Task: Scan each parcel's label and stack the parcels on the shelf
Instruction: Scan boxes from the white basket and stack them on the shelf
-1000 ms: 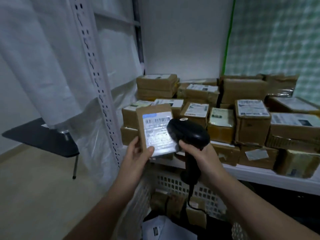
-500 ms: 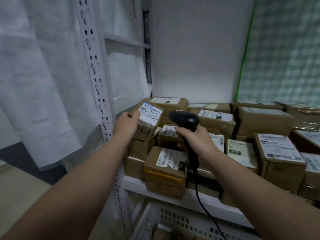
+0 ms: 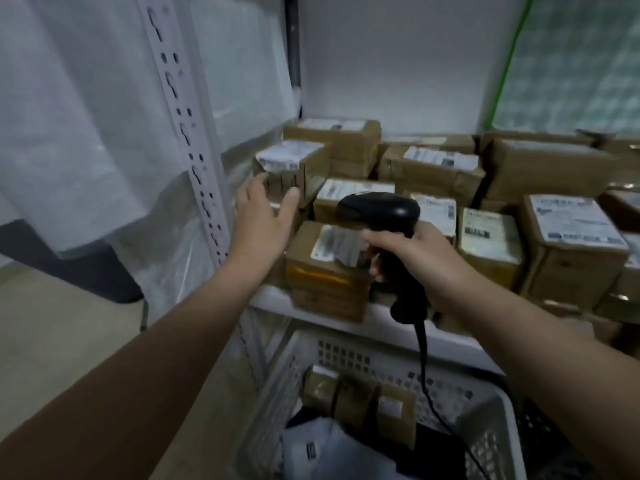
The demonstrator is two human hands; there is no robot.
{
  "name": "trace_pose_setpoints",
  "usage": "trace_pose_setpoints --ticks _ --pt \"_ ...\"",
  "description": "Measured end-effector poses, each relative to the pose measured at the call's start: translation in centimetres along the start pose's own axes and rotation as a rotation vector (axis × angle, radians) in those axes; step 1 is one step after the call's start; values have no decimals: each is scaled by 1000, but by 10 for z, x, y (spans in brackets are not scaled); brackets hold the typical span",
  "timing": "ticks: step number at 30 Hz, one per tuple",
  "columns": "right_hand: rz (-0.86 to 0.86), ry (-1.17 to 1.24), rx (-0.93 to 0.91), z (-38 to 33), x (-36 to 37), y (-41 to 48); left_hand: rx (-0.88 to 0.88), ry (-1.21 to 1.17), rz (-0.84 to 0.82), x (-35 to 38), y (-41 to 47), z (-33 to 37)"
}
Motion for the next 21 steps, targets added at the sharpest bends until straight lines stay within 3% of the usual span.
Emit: trace_pose_setpoints --ticks 4,12,21 --pt "-71 -111 151 80 -15 -58 180 -74 -94 29 -131 -7" --pt "80 -248 527 250 -74 -93 211 218 -683 157 -276 -84" --pt "318 -133 726 362 -114 -88 -46 343 -1160 314 -335 -123"
Point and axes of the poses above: each hand's wrist, its own y-axis towards the middle knuckle, its own x-axis out of the palm, z = x × y, the point moved 5 cm from there along y, towards the middle knuckle, and after that the axes turned 7 degrees about x, right-handed, at the moved point
